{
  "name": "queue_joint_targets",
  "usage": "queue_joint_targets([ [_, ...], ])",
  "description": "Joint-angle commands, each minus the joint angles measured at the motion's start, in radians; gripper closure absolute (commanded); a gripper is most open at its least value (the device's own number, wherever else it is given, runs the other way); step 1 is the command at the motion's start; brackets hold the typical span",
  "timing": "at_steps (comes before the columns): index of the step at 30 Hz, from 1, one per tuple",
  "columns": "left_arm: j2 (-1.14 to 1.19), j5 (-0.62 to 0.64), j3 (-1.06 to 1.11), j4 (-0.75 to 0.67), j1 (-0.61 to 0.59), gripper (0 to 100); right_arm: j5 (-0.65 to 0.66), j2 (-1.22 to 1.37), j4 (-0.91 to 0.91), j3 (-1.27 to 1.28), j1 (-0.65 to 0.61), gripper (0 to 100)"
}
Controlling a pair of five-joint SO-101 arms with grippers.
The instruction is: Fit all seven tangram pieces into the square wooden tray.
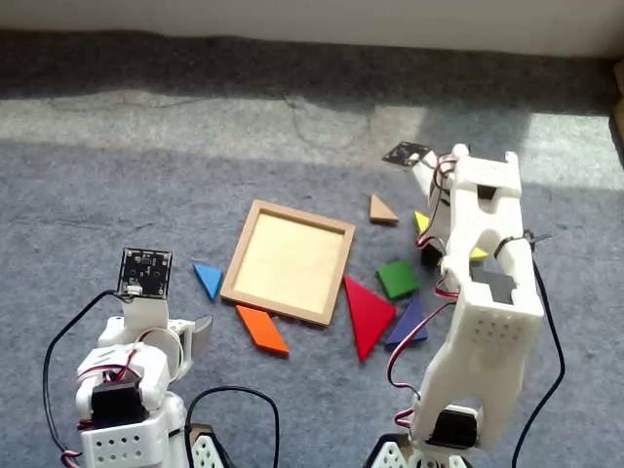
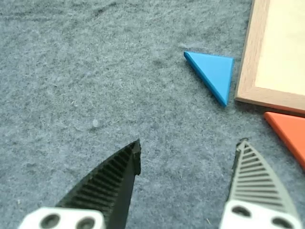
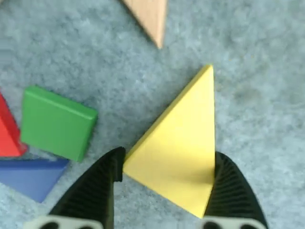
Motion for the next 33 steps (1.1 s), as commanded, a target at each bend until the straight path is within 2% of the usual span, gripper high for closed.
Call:
queue_joint_targets([
  [1, -0.005, -0.006, -0.022, 0.0, -0.01, 69, 0.009, -0.012, 0.113, -0.134, 0.021, 91.1],
  [5, -0.005, -0.006, -0.022, 0.0, -0.01, 69, 0.008, -0.013, 0.291, -0.303, 0.019, 91.1],
  [9, -0.005, -0.006, -0.022, 0.0, -0.01, 69, -0.075, -0.054, 0.294, -0.387, 0.012, 91.3],
  [14, -0.005, -0.006, -0.022, 0.0, -0.01, 69, -0.147, -0.186, 0.294, -0.271, -0.033, 91.4],
  [19, -0.005, -0.006, -0.022, 0.0, -0.01, 69, -0.253, -0.4, 0.291, -0.051, -0.153, 91.4],
  [27, -0.005, -0.006, -0.022, 0.0, -0.01, 69, -0.623, -0.616, 0.197, 0.196, -0.415, 91.4],
  [33, -0.005, -0.006, -0.022, 0.0, -0.012, 69, -1.02, -0.584, 0.058, 0.237, -0.559, 91.4],
])
